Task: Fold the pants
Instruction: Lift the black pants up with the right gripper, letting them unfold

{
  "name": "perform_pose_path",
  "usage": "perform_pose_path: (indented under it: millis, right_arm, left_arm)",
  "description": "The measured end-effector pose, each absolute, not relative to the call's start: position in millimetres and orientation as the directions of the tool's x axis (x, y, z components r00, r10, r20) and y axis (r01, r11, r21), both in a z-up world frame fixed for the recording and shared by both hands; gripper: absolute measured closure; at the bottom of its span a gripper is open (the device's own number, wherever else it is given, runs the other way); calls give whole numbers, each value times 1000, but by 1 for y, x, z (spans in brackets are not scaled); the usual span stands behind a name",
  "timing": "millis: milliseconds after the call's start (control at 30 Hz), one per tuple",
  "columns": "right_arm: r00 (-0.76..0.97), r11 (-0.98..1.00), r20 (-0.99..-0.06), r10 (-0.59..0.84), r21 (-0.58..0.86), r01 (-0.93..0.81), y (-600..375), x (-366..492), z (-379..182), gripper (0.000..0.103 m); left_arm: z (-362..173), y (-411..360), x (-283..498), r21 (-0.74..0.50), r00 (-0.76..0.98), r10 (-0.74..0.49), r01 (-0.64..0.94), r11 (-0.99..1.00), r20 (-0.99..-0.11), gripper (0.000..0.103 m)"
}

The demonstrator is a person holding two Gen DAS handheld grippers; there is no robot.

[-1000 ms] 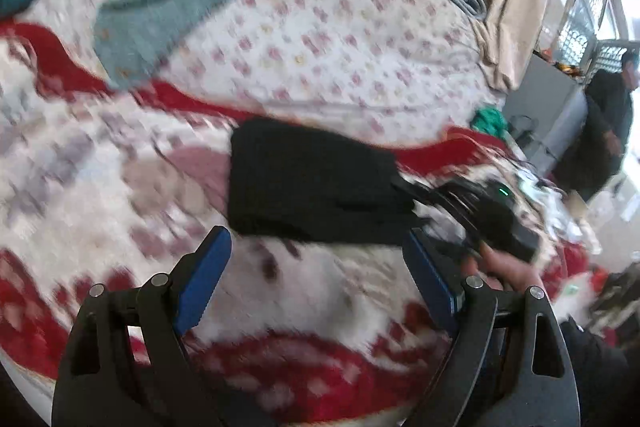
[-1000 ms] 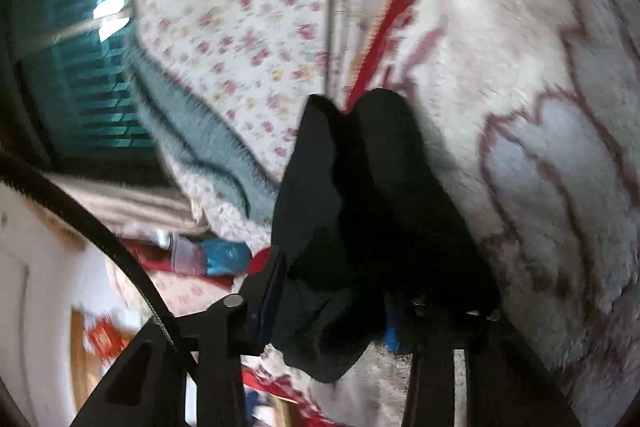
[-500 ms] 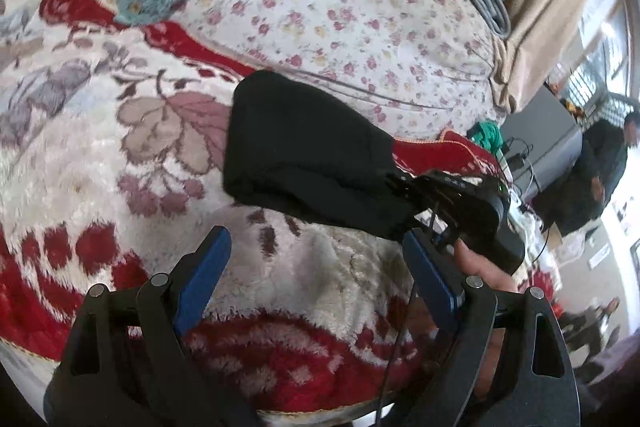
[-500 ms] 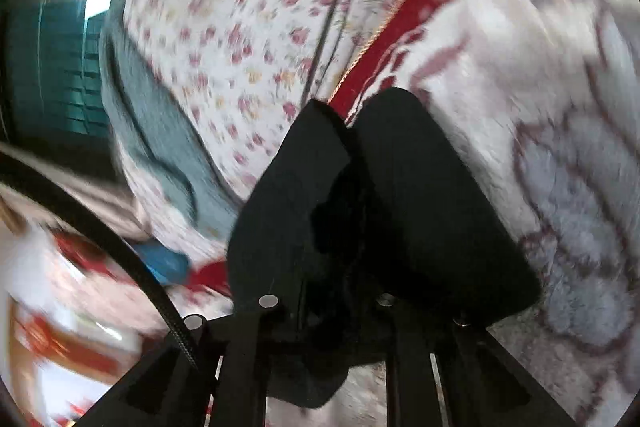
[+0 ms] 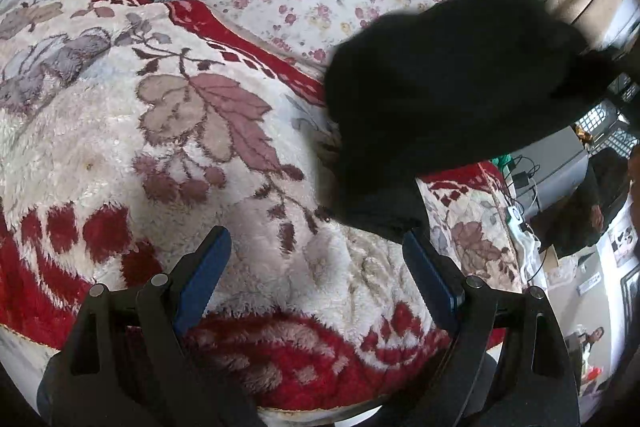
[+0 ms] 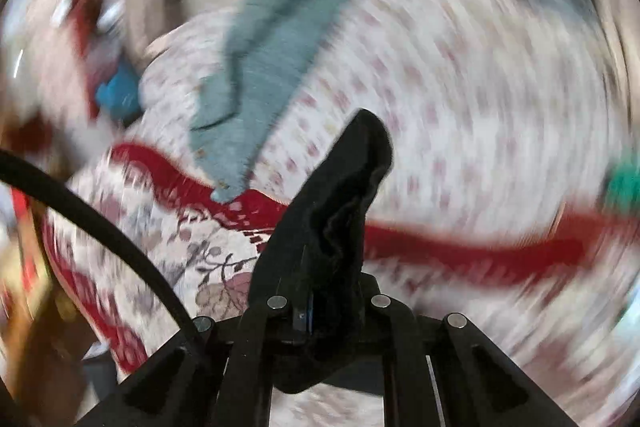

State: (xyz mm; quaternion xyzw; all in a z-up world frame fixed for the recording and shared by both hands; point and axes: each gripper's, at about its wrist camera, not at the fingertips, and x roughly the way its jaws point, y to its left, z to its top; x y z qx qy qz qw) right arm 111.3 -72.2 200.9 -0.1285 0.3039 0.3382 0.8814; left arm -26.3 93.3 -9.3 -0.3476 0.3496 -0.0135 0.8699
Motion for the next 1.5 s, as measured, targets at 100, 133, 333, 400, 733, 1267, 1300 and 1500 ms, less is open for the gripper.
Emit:
perform_pose_path:
  millis: [100,133,333,400,733,1267,1300,1500]
  right_arm:
    - [642,656,-647,411,-280,-701,-52,90,281,94]
    - [702,628,-622,347,-401,-667,-49,79,311,94]
    - [878,625,-452,160,-642,-444,-80,67,431,94]
    - [914,648,-386,123,-666,-368,-99,65,467,94]
    - [990,708,-115,-76,-705,-27,-159,72,544,94]
    - [969,734,-28,-244,-658,165,-236,102,542,94]
    - [969,735,-27,-245,-657,168,-237,104,541,94]
    - [971,721,13,-240,-667,187,-231,117,538,94]
  left_arm:
    - [-11,97,-26,-624,756,-267,-230,747,-598,15]
    - [-12,98,-26,-629,754,-269,-236,741,-599,15]
    - [-16,105,-27,-656,754,-284,-247,713,-593,15]
    - [-16,106,-28,-662,753,-289,-249,707,-592,15]
    - [-18,108,-25,-668,746,-298,-255,699,-596,15]
    - [-22,111,-29,-695,746,-314,-266,668,-587,15]
    - [-22,111,-29,-694,746,-312,-267,668,-588,15]
    - [-22,111,-29,-694,745,-314,-266,669,-588,15]
